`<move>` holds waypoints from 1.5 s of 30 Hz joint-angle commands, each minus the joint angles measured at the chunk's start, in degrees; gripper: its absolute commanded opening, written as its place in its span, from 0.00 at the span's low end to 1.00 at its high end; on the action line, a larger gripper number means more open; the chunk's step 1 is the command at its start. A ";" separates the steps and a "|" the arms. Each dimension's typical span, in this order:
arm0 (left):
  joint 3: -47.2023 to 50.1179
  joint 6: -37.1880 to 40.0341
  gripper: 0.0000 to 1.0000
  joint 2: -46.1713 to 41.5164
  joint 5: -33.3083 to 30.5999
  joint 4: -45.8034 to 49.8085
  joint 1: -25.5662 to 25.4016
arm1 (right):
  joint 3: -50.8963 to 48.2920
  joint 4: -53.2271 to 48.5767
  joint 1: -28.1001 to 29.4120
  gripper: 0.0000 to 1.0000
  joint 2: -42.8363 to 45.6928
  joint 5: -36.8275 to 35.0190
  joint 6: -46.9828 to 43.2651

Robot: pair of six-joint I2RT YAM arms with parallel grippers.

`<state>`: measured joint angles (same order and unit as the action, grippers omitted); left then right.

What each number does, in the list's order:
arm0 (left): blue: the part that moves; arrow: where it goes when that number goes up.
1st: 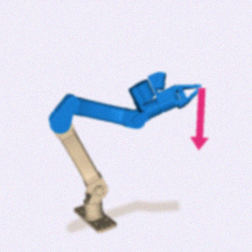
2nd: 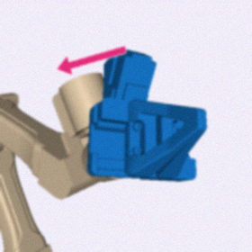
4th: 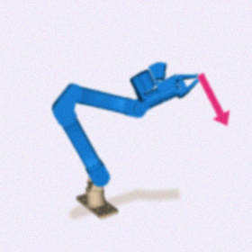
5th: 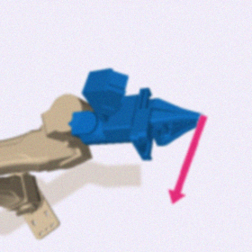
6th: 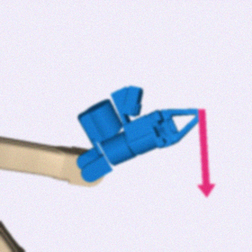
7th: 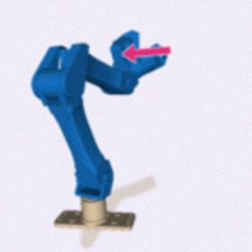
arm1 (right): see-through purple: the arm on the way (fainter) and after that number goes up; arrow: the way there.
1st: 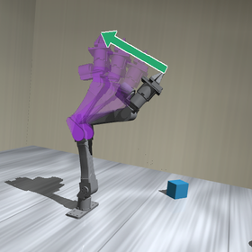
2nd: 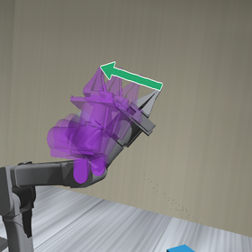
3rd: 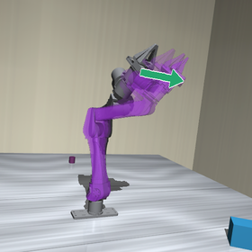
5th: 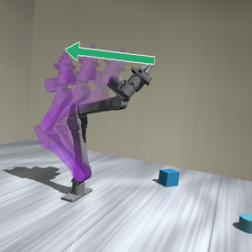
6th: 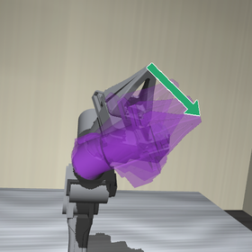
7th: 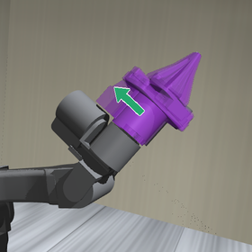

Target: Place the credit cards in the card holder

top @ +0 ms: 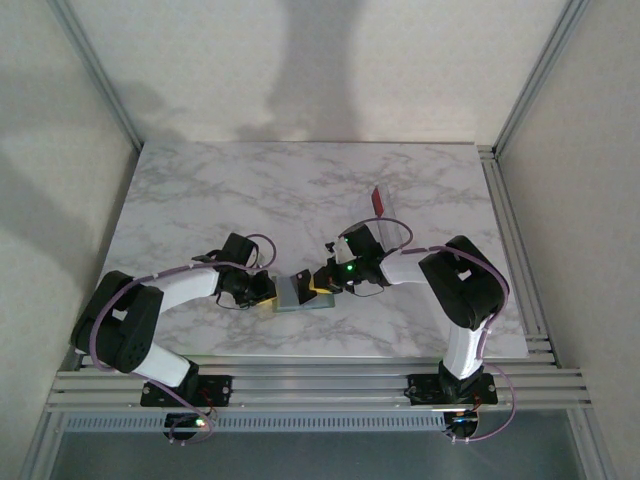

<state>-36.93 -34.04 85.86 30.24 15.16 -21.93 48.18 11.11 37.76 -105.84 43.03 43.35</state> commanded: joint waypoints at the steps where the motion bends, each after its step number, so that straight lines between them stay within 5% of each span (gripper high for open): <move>1: 1.16 0.91 0.13 -0.07 0.53 0.87 -0.21 | -1.32 0.24 0.88 0.04 0.12 -2.96 1.60; 13: 1.11 0.90 0.13 0.09 0.11 0.97 -0.21 | -1.07 -1.62 3.21 0.17 0.32 -4.53 0.98; 20: 1.06 1.08 0.12 0.18 0.17 1.08 -0.21 | 0.55 -8.27 3.29 0.17 2.70 -7.34 -2.47; 30: 1.59 0.56 0.11 0.21 1.58 0.08 -0.21 | 1.30 -2.87 6.39 0.12 1.26 -7.87 1.96; 45: 2.05 0.73 0.10 0.43 1.62 -0.12 -0.21 | 4.37 -16.46 8.34 0.34 5.14 -15.32 -3.61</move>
<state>-36.25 -34.04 85.86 30.41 14.17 -21.91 51.42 0.49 45.91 -102.74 31.16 42.30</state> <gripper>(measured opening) 0.106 0.339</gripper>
